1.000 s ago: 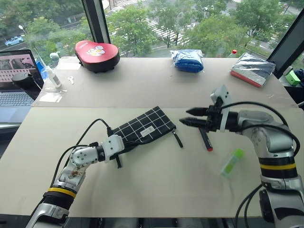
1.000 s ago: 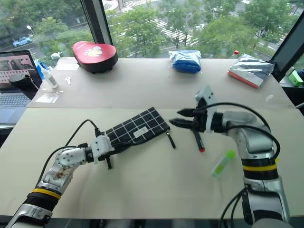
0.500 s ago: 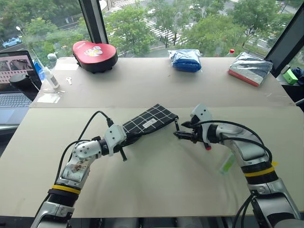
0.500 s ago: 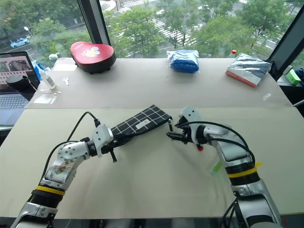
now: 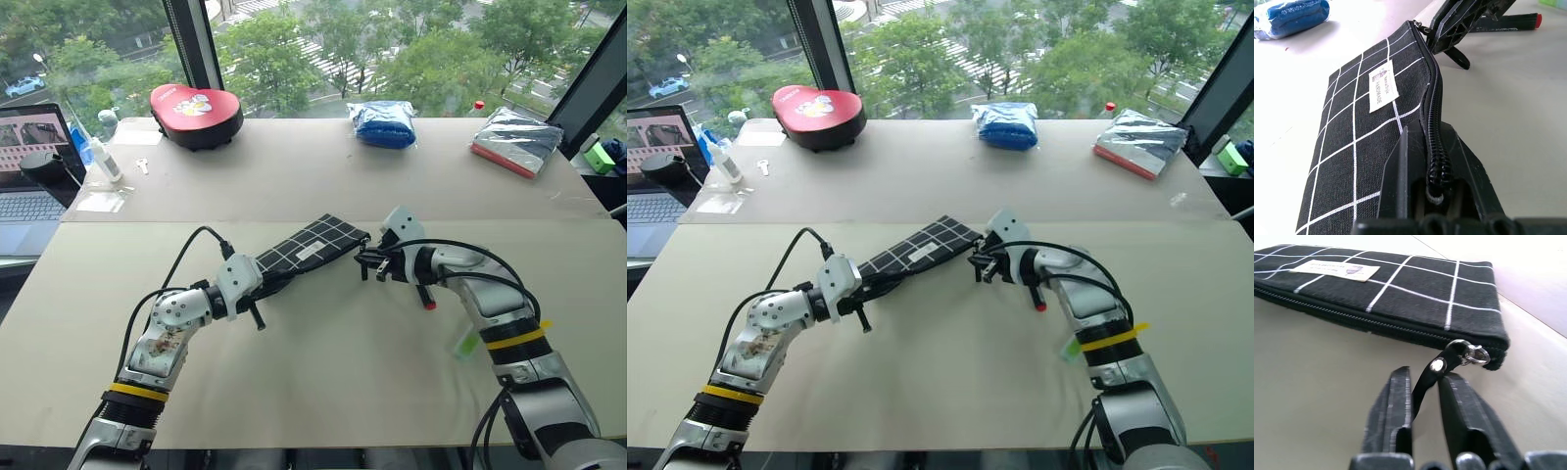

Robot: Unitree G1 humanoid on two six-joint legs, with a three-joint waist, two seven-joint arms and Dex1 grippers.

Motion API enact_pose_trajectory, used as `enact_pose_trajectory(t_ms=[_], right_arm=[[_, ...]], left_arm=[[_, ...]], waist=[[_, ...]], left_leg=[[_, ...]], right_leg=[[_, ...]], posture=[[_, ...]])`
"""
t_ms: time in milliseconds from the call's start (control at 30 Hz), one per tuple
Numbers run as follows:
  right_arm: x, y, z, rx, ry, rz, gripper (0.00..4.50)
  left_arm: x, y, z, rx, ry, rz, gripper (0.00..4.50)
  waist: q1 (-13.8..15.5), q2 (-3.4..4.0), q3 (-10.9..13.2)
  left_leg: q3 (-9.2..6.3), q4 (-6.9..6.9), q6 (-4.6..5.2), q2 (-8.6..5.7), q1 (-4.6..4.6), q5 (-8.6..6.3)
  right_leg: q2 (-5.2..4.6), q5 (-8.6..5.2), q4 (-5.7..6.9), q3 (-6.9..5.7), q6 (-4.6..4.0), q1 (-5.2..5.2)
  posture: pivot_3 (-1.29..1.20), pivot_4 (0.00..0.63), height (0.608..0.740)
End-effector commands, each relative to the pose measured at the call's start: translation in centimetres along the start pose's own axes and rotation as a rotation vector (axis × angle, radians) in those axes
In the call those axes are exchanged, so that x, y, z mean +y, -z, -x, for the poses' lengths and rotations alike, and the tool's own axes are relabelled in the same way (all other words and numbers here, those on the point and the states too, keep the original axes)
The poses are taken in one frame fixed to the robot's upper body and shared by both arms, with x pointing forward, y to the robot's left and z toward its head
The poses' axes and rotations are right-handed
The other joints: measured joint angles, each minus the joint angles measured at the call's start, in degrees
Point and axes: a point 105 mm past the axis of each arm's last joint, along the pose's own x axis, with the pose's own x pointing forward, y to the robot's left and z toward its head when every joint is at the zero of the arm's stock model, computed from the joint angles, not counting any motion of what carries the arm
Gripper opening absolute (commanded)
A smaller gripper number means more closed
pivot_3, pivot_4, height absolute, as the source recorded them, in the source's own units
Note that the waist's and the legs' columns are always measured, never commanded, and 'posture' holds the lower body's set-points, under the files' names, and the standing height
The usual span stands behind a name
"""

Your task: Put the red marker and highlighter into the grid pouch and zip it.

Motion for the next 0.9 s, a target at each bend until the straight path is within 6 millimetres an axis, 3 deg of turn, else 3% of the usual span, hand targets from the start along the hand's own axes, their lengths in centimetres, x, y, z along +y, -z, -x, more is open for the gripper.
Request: enact_pose_trajectory(t_ms=[33,233,733,900], right_arm=[[0.7,-1.9,0.4,-0.064,-0.040,0.044,0.03],[1.4,-2.8,-0.1,-0.098,-0.061,0.064,0.03],[7.8,-4.6,-2.0,-0.104,-0.348,0.159,0.03],[9.6,-5.4,-3.0,-0.146,-0.413,0.095,0.03]], left_arm=[[0.3,-1.2,0.1,-0.042,-0.019,-0.018,0.00],[0.3,-1.5,-0.3,-0.052,-0.022,-0.013,0.00],[0.5,-2.2,-0.6,-0.065,-0.022,-0.007,0.00],[0.4,-2.2,-0.6,-0.065,-0.027,-0.001,0.00]], waist=[[0.01,0.00,0.00],[0.01,0.00,0.00],[-0.05,0.00,0.00],[-0.06,0.00,0.00]], left_leg=[[0.00,0.00,0.00,0.00,0.00,0.00],[0.00,0.00,0.00,0.00,0.00,0.00],[0.00,0.07,-0.37,-0.01,-0.56,0.22],[0.00,0.07,-0.38,-0.01,-0.55,0.22]], right_leg=[[0.00,0.00,0.00,0.00,0.00,0.00],[0.00,0.00,0.00,0.00,0.00,0.00],[0.00,0.02,0.11,0.01,-0.03,-0.53],[0.00,0.02,0.12,0.00,-0.03,-0.54]], posture=[[0.00,0.150,0.740],[0.00,0.150,0.740],[0.00,0.150,0.740],[0.00,0.150,0.740]])
